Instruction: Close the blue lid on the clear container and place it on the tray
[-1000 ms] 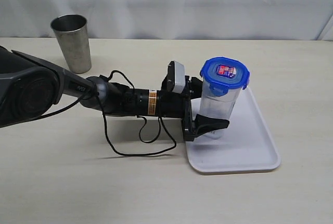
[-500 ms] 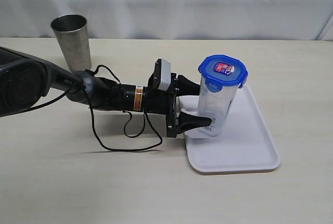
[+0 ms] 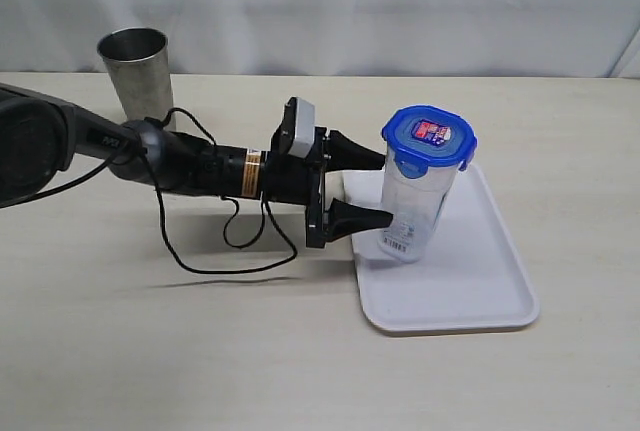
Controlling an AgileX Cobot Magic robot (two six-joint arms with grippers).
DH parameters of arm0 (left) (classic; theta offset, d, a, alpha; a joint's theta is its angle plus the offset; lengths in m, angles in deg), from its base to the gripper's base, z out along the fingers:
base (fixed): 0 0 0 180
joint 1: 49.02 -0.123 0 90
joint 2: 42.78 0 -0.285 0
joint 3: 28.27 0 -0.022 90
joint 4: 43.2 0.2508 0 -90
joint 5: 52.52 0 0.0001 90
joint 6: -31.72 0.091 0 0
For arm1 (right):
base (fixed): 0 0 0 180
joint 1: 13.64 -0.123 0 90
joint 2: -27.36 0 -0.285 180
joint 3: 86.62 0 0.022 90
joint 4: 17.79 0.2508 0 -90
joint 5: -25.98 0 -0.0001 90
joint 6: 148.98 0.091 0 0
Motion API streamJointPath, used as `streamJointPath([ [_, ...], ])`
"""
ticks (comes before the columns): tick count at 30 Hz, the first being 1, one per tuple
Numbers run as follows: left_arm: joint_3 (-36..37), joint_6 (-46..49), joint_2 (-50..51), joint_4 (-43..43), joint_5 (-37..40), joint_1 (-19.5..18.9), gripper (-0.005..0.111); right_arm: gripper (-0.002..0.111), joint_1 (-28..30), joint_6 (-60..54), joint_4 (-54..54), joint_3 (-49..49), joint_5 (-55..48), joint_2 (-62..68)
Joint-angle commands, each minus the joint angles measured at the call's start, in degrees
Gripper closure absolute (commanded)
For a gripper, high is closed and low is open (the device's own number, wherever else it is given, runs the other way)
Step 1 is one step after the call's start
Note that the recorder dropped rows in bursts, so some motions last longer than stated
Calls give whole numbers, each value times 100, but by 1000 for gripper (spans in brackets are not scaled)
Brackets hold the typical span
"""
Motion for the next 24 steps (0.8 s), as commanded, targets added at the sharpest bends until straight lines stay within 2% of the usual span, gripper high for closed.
streamJointPath([
  [1,-29,-120,-276,69,-41,-55,26,104,46,4,22,-18,-1,-27],
  [8,-29,-209,-524,472,-41,-264,26,104,46,4,22,-18,-1,-27],
  [12,-29,-684,-613,619,-41,-398,28,104,46,4,22,-18,-1,-27],
  [14,-29,-748,-673,688,-41,-435,36,104,46,4,22,-18,-1,-27],
  [16,-29,-748,-771,909,-41,-437,52,104,46,4,22,-18,-1,-27],
  [17,-29,-748,-905,1219,-41,-437,68,104,46,4,22,-18,-1,-27],
  [18,-29,-774,-987,1391,-41,-437,77,104,46,4,22,-18,-1,-27],
  [20,-29,-1193,-1278,1586,-41,-490,103,104,46,4,22,-18,-1,-27],
  [21,-29,-1486,-1463,1599,-41,-546,107,104,46,4,22,-18,-1,-27],
  [24,-29,-2135,-1881,1773,-41,-653,107,104,46,4,22,-18,-1,-27],
])
